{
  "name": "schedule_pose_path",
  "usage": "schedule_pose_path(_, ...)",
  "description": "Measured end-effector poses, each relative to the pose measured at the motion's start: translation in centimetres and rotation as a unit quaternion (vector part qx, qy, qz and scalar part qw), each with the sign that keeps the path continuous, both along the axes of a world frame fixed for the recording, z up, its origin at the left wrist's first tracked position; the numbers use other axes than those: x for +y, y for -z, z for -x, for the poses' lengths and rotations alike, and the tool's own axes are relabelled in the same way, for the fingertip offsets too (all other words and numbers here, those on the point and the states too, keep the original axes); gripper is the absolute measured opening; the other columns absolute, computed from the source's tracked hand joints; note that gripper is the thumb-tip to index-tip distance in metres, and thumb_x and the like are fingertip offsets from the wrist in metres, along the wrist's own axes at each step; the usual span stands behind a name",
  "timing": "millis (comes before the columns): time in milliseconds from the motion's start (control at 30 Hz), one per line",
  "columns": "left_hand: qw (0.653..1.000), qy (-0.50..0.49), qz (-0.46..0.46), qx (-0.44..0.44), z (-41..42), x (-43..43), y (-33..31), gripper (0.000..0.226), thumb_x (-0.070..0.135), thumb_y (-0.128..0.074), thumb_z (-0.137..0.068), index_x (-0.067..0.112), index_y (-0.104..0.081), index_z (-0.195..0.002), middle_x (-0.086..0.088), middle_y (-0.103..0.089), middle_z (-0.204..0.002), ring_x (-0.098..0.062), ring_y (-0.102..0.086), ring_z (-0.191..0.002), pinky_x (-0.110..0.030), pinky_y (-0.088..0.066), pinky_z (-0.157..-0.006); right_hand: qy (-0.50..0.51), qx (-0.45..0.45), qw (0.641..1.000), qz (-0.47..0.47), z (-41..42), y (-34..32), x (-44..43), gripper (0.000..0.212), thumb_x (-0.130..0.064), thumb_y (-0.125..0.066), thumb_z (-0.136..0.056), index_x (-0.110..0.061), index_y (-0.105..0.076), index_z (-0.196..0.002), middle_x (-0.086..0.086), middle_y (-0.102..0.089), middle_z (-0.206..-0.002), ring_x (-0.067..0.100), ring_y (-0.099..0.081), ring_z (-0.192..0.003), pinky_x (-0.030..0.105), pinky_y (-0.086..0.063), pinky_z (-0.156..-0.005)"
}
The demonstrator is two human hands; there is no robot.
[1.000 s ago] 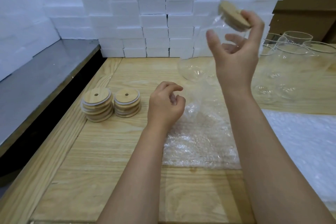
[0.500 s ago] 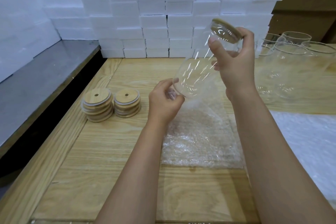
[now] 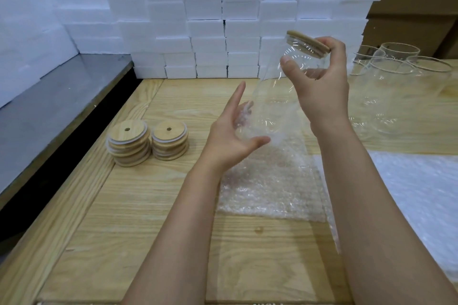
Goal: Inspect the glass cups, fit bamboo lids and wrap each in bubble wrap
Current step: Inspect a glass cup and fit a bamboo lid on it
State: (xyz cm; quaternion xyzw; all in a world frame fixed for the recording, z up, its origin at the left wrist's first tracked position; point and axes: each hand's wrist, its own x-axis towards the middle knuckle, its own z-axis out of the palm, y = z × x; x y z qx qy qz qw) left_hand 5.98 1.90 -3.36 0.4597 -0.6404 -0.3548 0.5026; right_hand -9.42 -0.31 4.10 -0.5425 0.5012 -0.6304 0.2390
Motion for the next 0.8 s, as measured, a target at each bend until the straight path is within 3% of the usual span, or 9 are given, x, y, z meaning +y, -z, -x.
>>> schedule_pose_path(200,0.997,-0.026,0.013,0.070,0.3,-0.1,-0.8,0.110,0.037,-0.085,-0.056,0.031,-0.028,-0.149,0.001,-0.062,-0.126,0.000,-0.056,-0.120,-0.030,-0.040,-0.109,-0.014,0.063,0.998,-0.010,-1.0,-0.4,0.5,0.057,-0.050,-0.074,-0.074,-0.040,-0.044,-0.121,0.008,-0.060,-0.098,0.017,-0.060,-0.090,0.025,-0.049,-0.073)
schedule_pose_path(333,0.990,-0.069,0.023,0.122,0.5,-0.1,-1.5,0.099,0.028,-0.083,-0.062,0.023,-0.034,-0.148,-0.002,-0.065,-0.120,-0.002,-0.058,-0.117,-0.031,-0.043,-0.107,-0.031,0.085,0.996,-0.008,-1.9,0.2,0.8,0.055,-0.048,-0.075,-0.074,-0.041,-0.045,-0.120,-0.008,-0.053,-0.086,0.017,-0.057,-0.092,0.019,-0.044,-0.071)
schedule_pose_path(433,0.988,-0.057,0.008,0.142,0.2,-0.2,-1.7,0.104,0.032,-0.081,-0.058,0.016,-0.032,-0.149,-0.004,-0.061,-0.129,-0.004,-0.055,-0.123,-0.029,-0.042,-0.107,-0.024,0.094,0.995,0.001,-2.3,0.4,0.8,0.057,-0.049,-0.074,-0.074,-0.040,-0.045,-0.121,-0.007,-0.051,-0.083,0.018,-0.057,-0.091,0.022,-0.045,-0.073)
schedule_pose_path(533,0.996,0.008,-0.029,0.079,-0.4,-0.4,-1.4,0.122,0.029,-0.090,-0.050,0.015,-0.024,-0.152,0.002,-0.045,-0.147,0.004,-0.043,-0.127,-0.004,-0.037,-0.097,-0.013,0.089,0.996,0.011,-2.1,0.6,0.7,0.059,-0.049,-0.075,-0.074,-0.040,-0.044,-0.123,-0.001,-0.056,-0.092,0.020,-0.059,-0.095,0.024,-0.048,-0.078)
schedule_pose_path(600,0.999,0.040,-0.021,0.013,-0.7,-0.5,-0.9,0.128,0.027,-0.094,-0.050,0.024,-0.019,-0.153,0.007,-0.041,-0.148,0.008,-0.037,-0.131,0.001,-0.030,-0.094,-0.012,0.081,0.997,0.010,-1.9,0.5,0.6,0.059,-0.049,-0.075,-0.074,-0.040,-0.044,-0.124,0.006,-0.059,-0.098,0.020,-0.061,-0.095,0.025,-0.049,-0.077)
schedule_pose_path(700,0.999,0.038,0.015,-0.036,-0.5,-0.4,-0.6,0.123,0.026,-0.093,-0.056,0.042,-0.016,-0.151,0.007,-0.043,-0.148,0.004,-0.036,-0.135,-0.010,-0.030,-0.106,-0.016,0.070,0.997,0.004,-1.6,0.5,0.5,0.059,-0.049,-0.075,-0.074,-0.040,-0.043,-0.123,0.010,-0.060,-0.100,0.020,-0.062,-0.094,0.024,-0.049,-0.073)
schedule_pose_path(800,0.999,0.025,0.027,0.031,-0.3,-0.3,-0.8,0.115,0.023,-0.089,-0.060,0.042,-0.020,-0.149,0.002,-0.049,-0.143,-0.004,-0.051,-0.126,-0.029,-0.041,-0.108,-0.030,0.082,0.996,0.010,-1.8,0.7,0.5,0.057,-0.049,-0.074,-0.075,-0.042,-0.043,-0.122,0.004,-0.057,-0.095,0.016,-0.057,-0.097,0.016,-0.043,-0.073)
